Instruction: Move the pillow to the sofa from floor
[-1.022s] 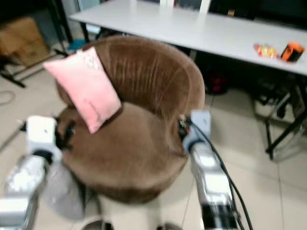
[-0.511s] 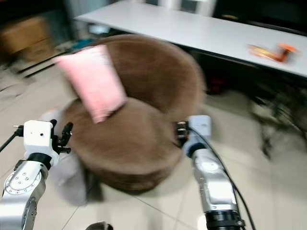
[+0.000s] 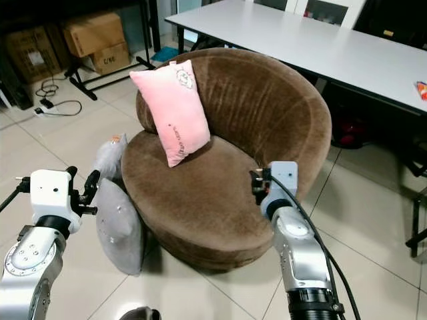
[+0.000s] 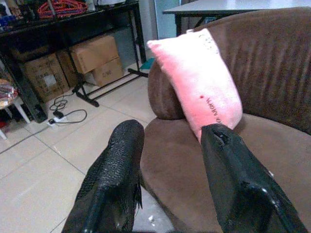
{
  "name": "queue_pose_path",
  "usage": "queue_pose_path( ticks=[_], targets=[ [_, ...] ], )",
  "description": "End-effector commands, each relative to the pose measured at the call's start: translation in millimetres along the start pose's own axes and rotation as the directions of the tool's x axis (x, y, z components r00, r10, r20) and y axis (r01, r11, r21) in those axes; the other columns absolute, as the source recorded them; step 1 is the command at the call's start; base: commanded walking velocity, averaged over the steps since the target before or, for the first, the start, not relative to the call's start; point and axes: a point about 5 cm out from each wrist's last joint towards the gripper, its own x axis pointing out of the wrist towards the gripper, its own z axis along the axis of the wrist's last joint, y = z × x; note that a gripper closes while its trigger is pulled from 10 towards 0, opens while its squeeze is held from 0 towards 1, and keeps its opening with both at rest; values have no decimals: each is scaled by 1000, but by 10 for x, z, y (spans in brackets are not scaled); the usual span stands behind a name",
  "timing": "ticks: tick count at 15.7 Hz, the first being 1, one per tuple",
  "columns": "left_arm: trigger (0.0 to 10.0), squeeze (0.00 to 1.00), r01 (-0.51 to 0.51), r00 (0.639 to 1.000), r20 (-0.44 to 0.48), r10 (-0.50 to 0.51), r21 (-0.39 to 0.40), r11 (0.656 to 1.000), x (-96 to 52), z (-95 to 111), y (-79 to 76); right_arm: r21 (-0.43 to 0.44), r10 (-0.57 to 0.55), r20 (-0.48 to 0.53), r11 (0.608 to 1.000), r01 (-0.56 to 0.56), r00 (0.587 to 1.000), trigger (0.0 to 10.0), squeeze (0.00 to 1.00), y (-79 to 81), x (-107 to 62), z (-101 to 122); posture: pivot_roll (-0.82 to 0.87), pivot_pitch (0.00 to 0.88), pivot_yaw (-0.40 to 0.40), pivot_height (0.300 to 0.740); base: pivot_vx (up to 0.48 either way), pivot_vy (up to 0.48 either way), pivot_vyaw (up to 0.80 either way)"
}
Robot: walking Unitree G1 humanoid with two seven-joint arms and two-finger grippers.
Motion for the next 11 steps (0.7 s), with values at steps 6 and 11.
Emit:
queue_pose_path(
  ticks=[6,11],
  targets=[
    [10000,0,-8,999,40,6,40,999,92,63,23,-13,-31,33,999,32,999,10000,0,41,53,77,-78,0,-45,740,0,392,0],
    [10000,0,0,999,48,-2,39,999,113,62,24,-15,-30,41,999,30,999,10000,0,75,77,92,-81,0,-34,740,0,391,0]
  ],
)
